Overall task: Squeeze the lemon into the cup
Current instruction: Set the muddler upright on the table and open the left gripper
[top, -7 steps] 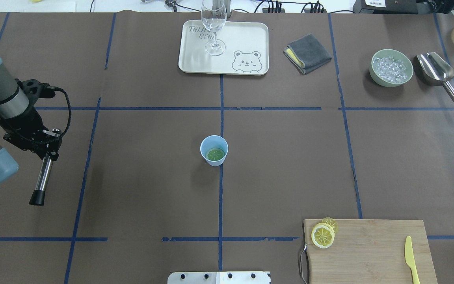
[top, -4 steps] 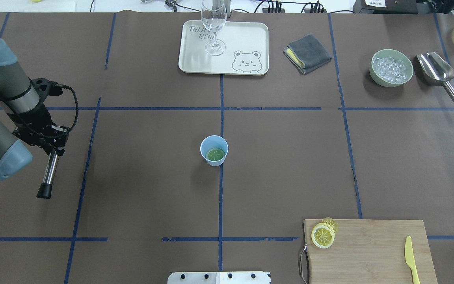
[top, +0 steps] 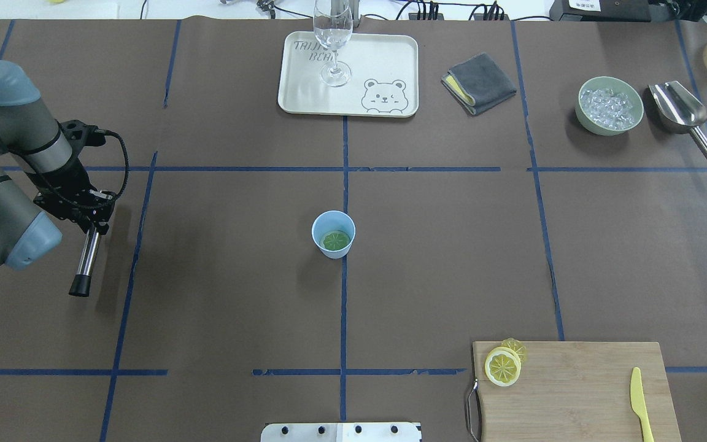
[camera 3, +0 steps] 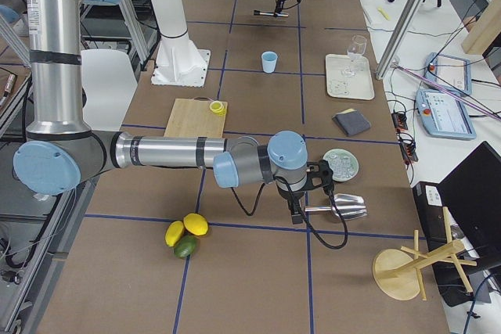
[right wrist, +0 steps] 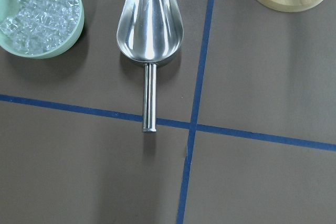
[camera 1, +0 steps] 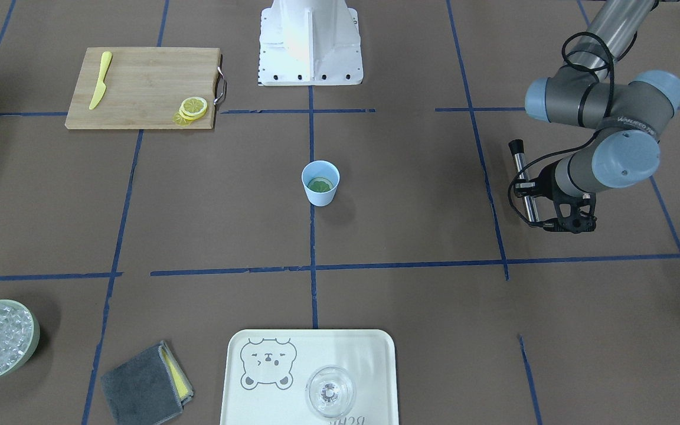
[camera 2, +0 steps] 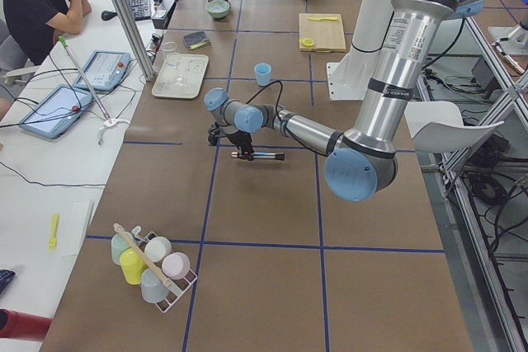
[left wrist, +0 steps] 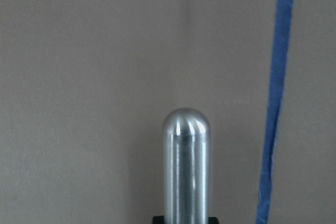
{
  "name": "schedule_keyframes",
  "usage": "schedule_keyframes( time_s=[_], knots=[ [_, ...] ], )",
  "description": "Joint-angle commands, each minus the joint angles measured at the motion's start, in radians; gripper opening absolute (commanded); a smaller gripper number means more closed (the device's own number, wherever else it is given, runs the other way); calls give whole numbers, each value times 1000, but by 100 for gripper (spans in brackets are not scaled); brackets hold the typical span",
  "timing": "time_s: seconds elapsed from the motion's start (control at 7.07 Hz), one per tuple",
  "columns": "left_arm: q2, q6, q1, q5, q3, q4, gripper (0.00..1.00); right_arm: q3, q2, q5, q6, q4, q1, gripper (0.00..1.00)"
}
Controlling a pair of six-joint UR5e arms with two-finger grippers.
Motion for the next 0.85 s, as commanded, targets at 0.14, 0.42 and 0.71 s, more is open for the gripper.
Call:
schedule_keyframes(
  time_s=[0.14,0.42,0.71],
  knots=[
    [3,6,-28,7,-2,-12,100,1,0,0,0,0,-1,100],
    [1,-6,-150,26,-96,-3,100,15,-1,3,0,0,-1,100],
    [32,61,-324,27,-210,-1,100,13,-3,8,-2,0,-1,100]
  ],
)
